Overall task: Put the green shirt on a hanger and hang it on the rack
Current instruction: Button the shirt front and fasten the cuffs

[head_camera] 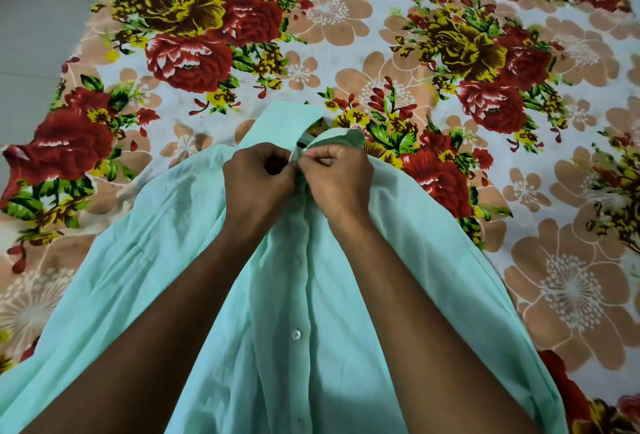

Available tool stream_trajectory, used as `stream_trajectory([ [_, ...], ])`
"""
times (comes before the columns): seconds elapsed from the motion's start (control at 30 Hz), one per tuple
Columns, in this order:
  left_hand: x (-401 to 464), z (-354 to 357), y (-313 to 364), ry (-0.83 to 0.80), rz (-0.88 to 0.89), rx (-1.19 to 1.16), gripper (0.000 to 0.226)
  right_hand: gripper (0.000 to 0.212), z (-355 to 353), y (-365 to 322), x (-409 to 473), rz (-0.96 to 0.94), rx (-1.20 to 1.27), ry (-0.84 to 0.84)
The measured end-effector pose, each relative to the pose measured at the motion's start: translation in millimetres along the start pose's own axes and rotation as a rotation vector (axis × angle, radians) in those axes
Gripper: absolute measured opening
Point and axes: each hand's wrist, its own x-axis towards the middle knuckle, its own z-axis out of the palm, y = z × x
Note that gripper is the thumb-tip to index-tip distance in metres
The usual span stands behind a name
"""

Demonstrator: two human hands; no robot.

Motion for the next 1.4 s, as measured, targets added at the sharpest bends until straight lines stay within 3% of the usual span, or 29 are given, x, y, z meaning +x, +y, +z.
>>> stream_trajectory([
  [0.13, 1, 0, -2, -0.003, -0.007, -0.012, 0.007, 0.005, 0, 2, 4, 0.218, 0.22, -0.074],
  [0.3, 0, 2, -6, -0.012, -0.029, -0.044, 0.009, 0.009, -4, 2, 5, 0.295, 0.349, -0.132],
  [0.5, 4, -2, -12, -0.191, -0.216, -0.414, 0.026, 0.004, -6, 5, 10, 0.337, 0.355, -0.142],
  [0.6, 14, -7, -18, -0.267, -0.337, -0.509, 0.014, 0.011, -9, 8, 11, 0.317, 0.337, -0.2],
  [0.73, 24, -7, -20, -0.327, -0.423, -0.471, 0.013, 0.019, -10, 11, 12, 0.269, 0.296, -0.246],
  [0.9, 32, -8, -15, -0.357, -0.488, -0.457, 0.009, 0.014, -13, 12, 11, 0.132, 0.227, -0.31],
  [0.97, 34, -8, -14, -0.368, -0.505, -0.461, 0.014, 0.017, -12, 12, 10, 0.085, 0.184, -0.274],
  [1.1, 36, -6, -12, -0.38, -0.527, -0.378, 0.018, 0.002, -5, 12, 5, 0.15, 0.251, -0.184],
  [1.23, 38, -2, -9, -0.371, -0.574, -0.318, 0.014, 0.017, 4, 16, -2, 0.176, 0.304, -0.115],
  [1.4, 38, 0, -7, -0.33, -0.524, -0.184, 0.013, 0.024, 2, 14, 1, 0.112, 0.039, -0.01],
])
